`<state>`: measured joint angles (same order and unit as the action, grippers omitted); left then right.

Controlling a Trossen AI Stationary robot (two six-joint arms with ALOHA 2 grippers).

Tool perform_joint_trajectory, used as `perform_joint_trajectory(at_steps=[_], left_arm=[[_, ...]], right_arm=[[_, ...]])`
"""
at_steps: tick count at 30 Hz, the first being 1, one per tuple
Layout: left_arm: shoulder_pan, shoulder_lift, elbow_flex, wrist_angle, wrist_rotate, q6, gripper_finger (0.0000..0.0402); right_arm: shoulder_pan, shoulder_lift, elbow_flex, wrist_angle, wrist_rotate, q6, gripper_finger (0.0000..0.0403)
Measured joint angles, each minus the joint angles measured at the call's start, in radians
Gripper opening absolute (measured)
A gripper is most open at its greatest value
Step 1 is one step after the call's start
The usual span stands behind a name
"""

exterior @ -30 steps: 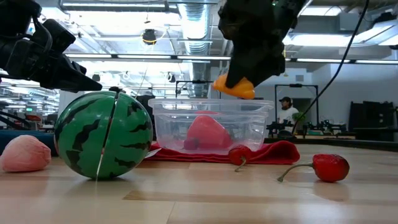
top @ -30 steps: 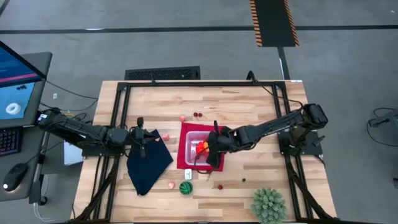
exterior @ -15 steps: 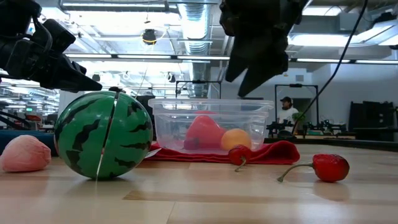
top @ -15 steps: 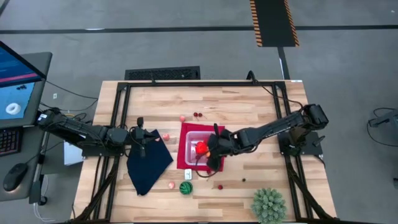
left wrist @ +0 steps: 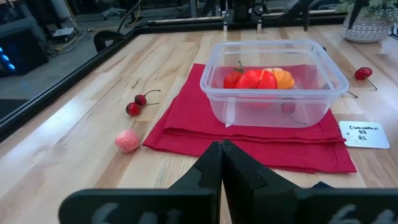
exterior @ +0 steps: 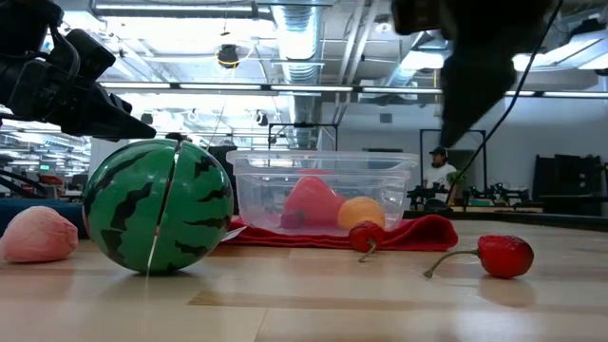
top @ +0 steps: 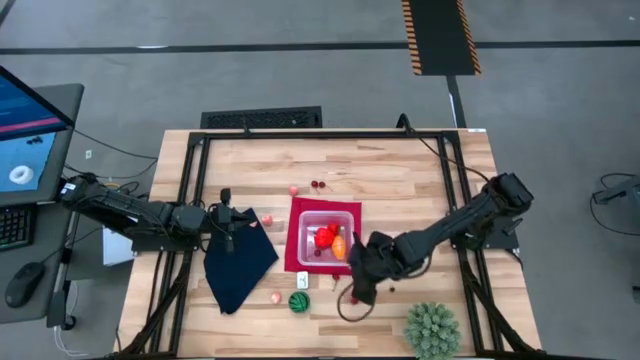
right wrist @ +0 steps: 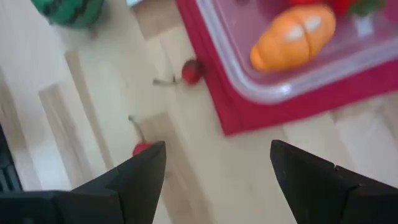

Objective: Pick and placing Produce into tupperware
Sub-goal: Put the blueberry in the transparent bin

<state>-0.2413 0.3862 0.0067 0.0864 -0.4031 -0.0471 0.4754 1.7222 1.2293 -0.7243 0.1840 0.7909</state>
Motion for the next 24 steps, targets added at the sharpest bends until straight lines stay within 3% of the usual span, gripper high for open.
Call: perform_joint_trajectory(at_steps=[12,24], left_arm=[[0.0,0.0,0.0,0.0,0.0,0.0,0.0],[0.0,0.0,0.0,0.0,0.0,0.0,0.0]], right_arm=[[0.088,0.0,-0.006,-0.173,-0.004,0.361,0.0311],[0.115,0.0,-0.113,-0.174,-0.064,0.514,0.0311]])
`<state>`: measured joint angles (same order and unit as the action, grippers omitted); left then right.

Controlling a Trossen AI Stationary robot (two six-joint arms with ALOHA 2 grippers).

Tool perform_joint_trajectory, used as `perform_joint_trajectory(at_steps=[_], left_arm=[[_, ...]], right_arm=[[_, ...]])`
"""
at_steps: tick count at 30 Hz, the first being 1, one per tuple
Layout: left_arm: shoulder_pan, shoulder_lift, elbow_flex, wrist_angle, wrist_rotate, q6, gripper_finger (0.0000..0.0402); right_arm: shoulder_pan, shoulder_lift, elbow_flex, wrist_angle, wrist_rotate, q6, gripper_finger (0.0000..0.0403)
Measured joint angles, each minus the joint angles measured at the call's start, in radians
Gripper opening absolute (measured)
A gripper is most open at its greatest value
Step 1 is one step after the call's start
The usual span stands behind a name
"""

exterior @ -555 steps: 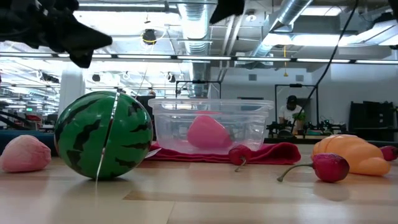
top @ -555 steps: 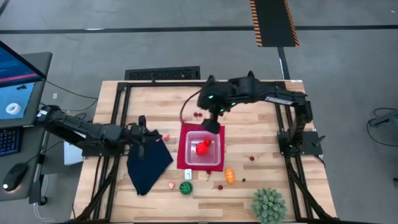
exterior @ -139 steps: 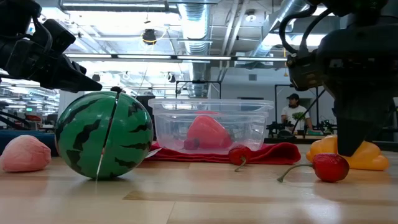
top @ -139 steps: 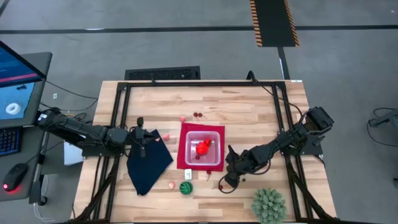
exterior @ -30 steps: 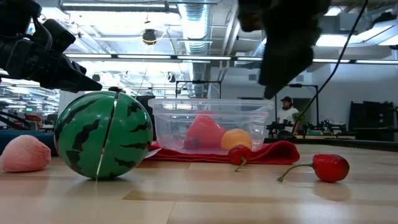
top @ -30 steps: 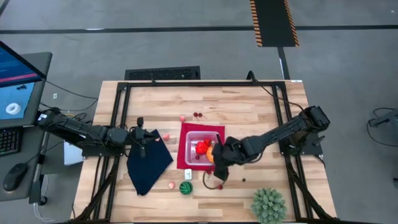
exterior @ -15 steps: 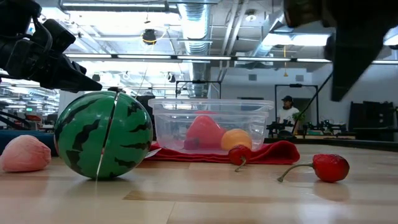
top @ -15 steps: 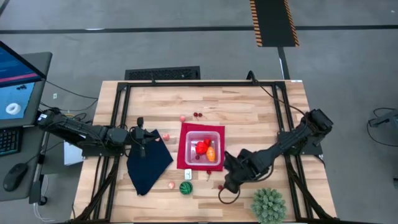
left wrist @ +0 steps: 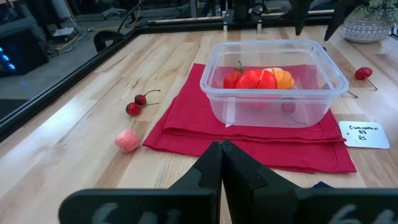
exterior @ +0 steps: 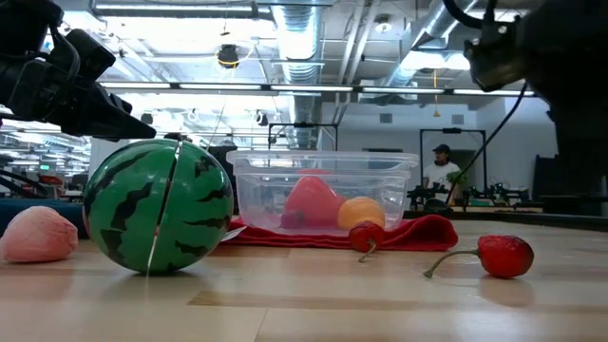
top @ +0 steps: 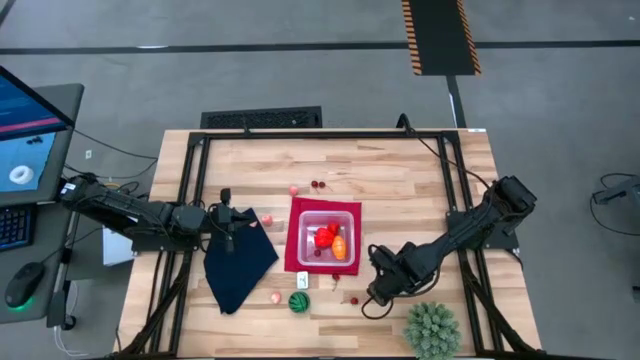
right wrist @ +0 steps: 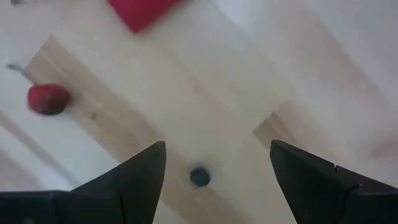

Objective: Pick and placing Produce into tupperware
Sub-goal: Put the blueberry in the transparent bin

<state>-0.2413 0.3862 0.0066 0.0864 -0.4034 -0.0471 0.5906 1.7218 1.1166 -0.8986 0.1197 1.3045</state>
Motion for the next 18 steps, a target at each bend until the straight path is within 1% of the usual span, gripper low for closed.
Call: perform_joint_trajectory(at_steps=[6,10,16,18], left_arm=[[0.0,0.0,0.0,0.0,0.0,0.0,0.0],[0.0,0.0,0.0,0.0,0.0,0.0,0.0],[0.0,0.0,0.0,0.0,0.0,0.0,0.0],[0.0,0.0,0.0,0.0,0.0,0.0,0.0]], right_arm=[[0.046,0.0,-0.019,0.019,-0.011,0.089,0.0311],[0.066,0.0,-0.032,0.028,-0.014,0.118,0.0311],[0.079,0.0,-0.05,0.152,-0.015,0.12,0.0311],[0.079,0.0,-0.057,0.159,-0.016,0.124,0.0311]])
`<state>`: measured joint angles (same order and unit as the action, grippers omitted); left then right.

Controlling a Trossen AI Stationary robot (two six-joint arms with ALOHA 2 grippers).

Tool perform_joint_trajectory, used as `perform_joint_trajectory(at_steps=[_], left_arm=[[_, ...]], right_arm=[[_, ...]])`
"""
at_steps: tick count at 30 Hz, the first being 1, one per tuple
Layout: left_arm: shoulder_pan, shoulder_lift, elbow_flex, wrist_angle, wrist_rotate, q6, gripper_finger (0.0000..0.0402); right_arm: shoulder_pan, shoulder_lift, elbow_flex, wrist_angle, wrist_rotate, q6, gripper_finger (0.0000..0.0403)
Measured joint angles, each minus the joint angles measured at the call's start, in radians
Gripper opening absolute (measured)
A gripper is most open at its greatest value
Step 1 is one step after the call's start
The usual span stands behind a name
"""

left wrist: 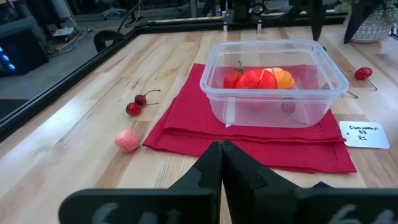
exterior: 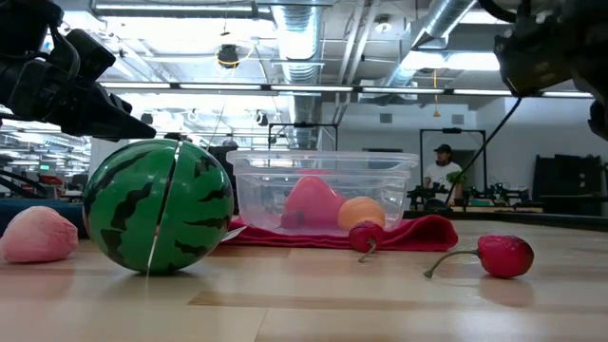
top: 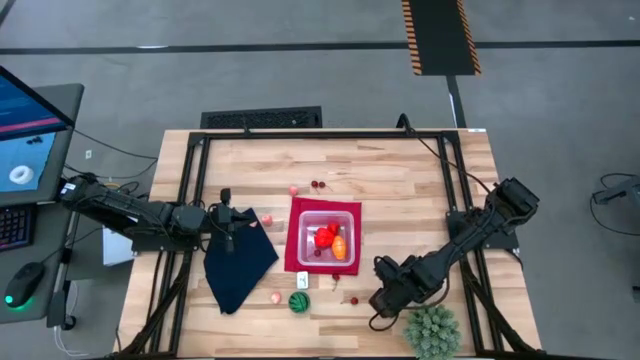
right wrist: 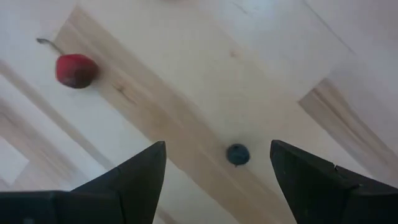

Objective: Pick and placing Produce into tupperware
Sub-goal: Put the blueberry in the transparent bin

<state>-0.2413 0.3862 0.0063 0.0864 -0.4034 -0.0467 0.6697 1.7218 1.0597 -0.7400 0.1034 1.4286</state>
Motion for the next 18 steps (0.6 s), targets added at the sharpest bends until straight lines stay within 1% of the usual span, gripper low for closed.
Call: perform_joint_trajectory(at_steps=[14,18], left_arm=[[0.0,0.0,0.0,0.0,0.0,0.0,0.0],[0.0,0.0,0.0,0.0,0.0,0.0,0.0]], right_arm=[[0.036,0.0,-0.001,-0.006,0.005,0.074,0.0311],[0.041,0.043,0.001,0.02,0.009,0.067,0.0311]])
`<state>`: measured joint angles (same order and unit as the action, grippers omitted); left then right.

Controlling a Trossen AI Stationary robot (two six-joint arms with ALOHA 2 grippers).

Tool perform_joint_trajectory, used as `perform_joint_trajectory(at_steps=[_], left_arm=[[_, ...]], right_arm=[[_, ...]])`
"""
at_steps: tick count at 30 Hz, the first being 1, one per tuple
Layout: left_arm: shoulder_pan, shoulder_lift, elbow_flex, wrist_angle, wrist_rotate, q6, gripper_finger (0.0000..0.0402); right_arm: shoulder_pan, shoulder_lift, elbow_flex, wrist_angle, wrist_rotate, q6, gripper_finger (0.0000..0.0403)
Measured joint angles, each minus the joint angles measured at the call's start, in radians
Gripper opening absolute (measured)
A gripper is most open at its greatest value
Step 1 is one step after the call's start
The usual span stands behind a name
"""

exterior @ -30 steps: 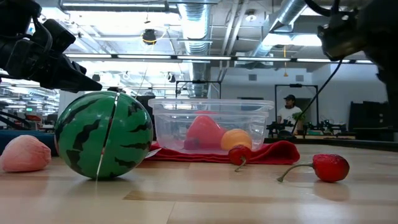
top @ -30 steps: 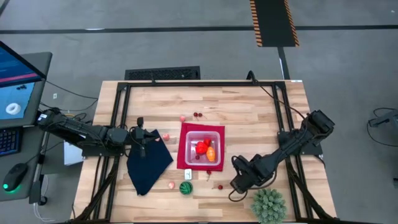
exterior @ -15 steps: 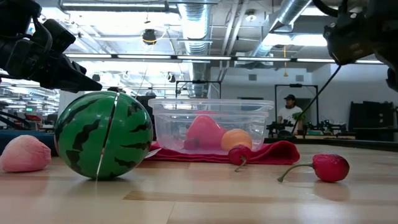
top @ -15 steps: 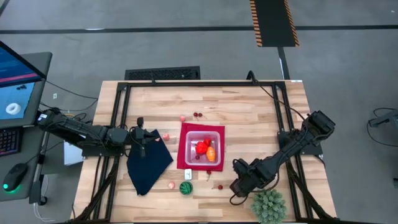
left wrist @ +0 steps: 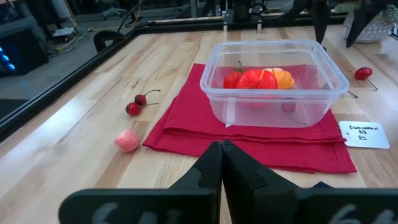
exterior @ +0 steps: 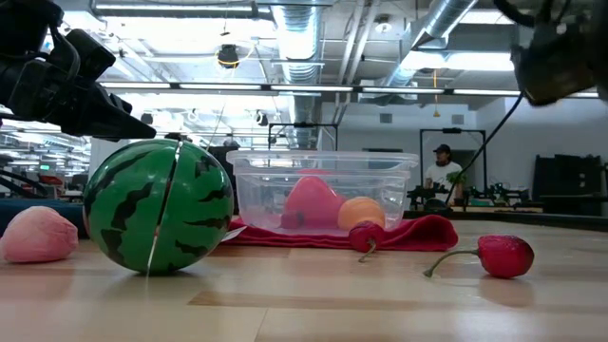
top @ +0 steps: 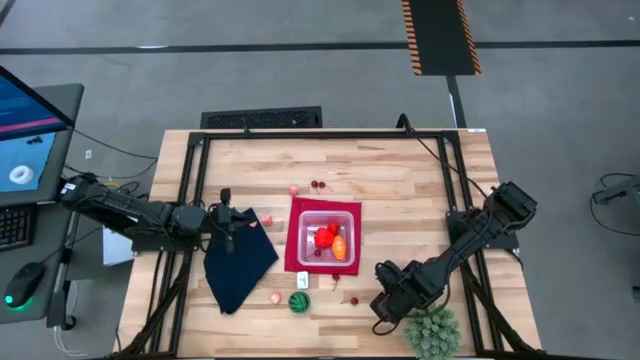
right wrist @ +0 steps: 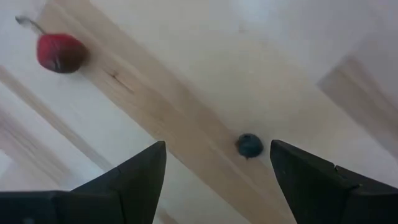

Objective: Pick and placing Produce into tupperware
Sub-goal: Put the blueberry in the transparent bin

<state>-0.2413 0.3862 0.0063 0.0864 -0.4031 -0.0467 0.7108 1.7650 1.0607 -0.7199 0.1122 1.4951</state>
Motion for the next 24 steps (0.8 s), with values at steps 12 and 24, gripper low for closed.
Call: perform_joint_trajectory(at_steps=[12,24], left_arm=[[0.0,0.0,0.0,0.0,0.0,0.0,0.0],[0.0,0.0,0.0,0.0,0.0,0.0,0.0]], right_arm=[[-0.006,0.085,0.037,-0.011,-0.036,-0.054,0.0308],[-0.013,0.088,0.037,-0.039,-0.033,-0.061,0.0218]])
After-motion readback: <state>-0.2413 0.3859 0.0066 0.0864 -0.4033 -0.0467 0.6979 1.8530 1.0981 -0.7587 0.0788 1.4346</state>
